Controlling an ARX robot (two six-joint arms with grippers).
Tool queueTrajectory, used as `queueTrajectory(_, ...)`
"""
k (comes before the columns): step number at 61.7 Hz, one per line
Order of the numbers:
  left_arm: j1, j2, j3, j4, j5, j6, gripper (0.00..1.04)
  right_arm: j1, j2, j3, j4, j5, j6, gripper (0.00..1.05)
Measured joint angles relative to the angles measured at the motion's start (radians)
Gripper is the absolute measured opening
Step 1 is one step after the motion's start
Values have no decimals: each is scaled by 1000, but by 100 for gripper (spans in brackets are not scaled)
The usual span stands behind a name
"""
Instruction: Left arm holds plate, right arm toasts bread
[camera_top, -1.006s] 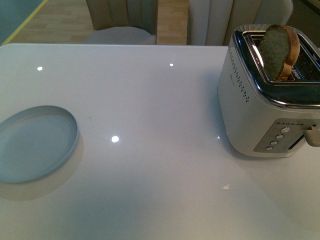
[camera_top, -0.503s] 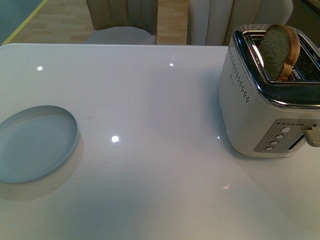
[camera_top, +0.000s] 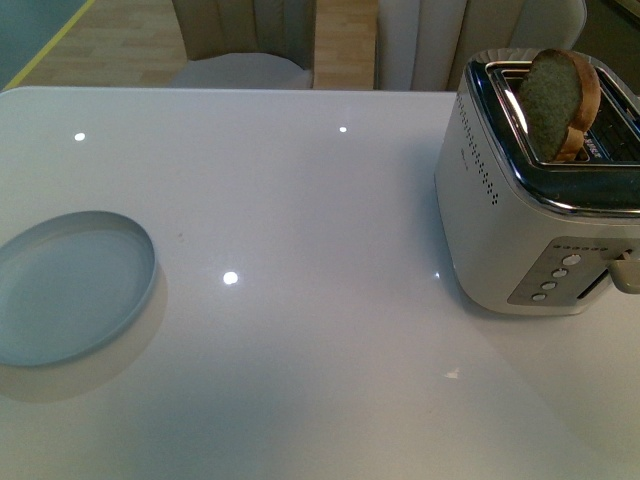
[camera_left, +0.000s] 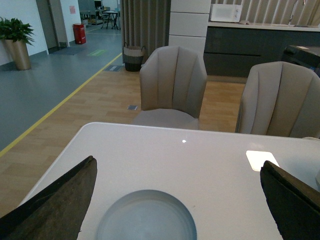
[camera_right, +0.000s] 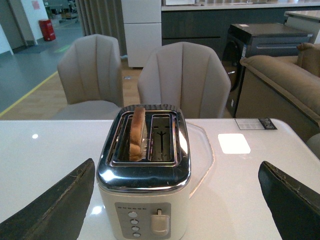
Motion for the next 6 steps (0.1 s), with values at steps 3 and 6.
queueTrajectory(3, 0, 0, 0, 0, 0, 0, 98, 0, 0, 0, 0, 0, 0, 96)
queueTrajectory(6, 0, 0, 0, 0, 0, 0, 98, 0, 0, 0, 0, 0, 0, 96)
